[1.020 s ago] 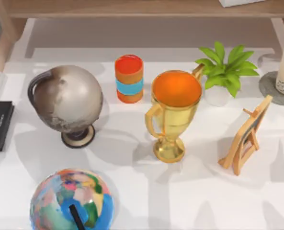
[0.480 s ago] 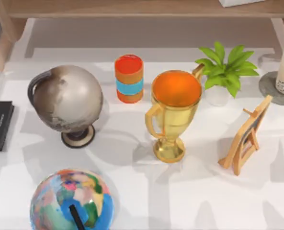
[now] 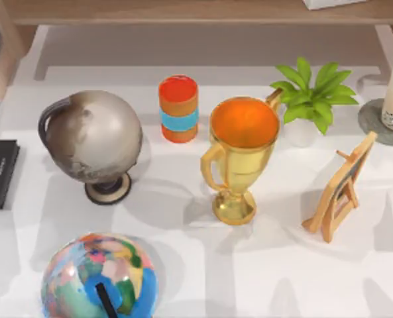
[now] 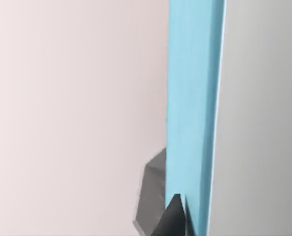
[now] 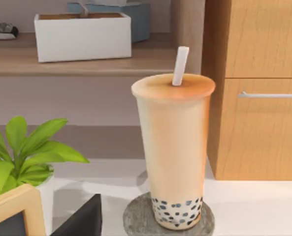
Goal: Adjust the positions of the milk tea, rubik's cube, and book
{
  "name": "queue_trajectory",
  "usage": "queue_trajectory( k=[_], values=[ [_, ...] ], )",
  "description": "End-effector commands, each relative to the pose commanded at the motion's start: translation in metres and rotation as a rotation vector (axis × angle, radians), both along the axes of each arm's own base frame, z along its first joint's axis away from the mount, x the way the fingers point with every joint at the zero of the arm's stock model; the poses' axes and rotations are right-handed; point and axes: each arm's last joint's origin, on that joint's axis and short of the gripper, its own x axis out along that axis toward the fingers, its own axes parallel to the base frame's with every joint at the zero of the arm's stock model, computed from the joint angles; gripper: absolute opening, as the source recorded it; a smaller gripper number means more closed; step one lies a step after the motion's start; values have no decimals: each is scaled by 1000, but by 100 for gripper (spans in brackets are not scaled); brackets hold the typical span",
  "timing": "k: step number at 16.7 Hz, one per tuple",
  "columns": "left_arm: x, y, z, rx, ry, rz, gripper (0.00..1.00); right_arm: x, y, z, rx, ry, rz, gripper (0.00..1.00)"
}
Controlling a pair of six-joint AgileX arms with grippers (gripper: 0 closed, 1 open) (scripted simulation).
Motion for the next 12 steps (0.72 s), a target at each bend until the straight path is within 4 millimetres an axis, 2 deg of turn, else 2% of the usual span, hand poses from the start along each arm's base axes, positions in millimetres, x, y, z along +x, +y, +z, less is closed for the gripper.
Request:
queue_trajectory(
  k=[3,6,10,12],
  values=[
    [-32,-3,-31,306,83,35,0,0,0,0,0,0,0,100],
    [-59,-11,-82,547,212,10,0,0,0,0,0,0,0,100],
    [-92,-37,-160,715,390,-135,0,0,0,0,0,0,0,100],
    [-107,-49,-190,742,465,-203,0,0,0,0,0,0,0,100]
  ],
)
